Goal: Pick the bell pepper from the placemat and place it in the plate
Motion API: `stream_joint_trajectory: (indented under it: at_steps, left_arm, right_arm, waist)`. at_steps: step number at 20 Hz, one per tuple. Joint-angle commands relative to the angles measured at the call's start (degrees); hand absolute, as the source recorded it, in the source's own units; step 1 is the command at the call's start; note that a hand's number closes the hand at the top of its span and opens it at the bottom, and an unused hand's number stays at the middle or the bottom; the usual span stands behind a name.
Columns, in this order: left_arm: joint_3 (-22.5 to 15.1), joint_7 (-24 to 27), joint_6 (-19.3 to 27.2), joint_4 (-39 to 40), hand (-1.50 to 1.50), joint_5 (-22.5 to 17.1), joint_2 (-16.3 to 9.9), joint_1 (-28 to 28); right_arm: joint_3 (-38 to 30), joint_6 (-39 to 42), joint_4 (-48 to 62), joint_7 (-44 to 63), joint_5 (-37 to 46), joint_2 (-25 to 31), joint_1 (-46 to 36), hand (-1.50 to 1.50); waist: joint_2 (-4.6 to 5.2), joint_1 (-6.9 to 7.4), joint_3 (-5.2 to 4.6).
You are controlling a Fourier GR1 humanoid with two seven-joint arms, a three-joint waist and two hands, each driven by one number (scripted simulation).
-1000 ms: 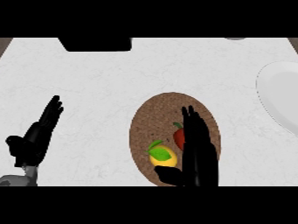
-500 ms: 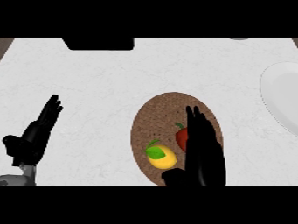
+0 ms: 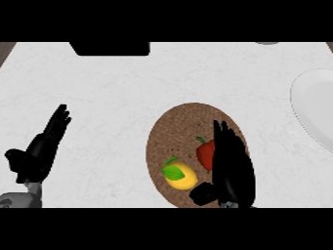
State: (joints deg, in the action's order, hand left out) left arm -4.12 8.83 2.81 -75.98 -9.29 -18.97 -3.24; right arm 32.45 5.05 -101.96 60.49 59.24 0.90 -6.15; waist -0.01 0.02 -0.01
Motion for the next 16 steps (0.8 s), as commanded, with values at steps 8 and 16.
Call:
stream_joint_trajectory:
  at_steps: [8, 16]
  left_arm:
    - [3.1, -1.0, -3.2, -0.5, 0.0, 0.8, 0.4, -0.7]
    - [1.4, -3.1, -0.1, -3.5, 0.0, 5.4, 5.0, 1.2]
  right_arm:
    - [-7.5, -3.3, 16.5, -2.3, 0.7, -0.9, -5.4, -1.5]
    - [-4.2, -0.8, 18.2, -4.3, -5.5, -0.9, -6.4, 1.5]
  waist:
    - [0.06, 0.18, 0.01]
    - [-0.01, 0.3, 0.03]
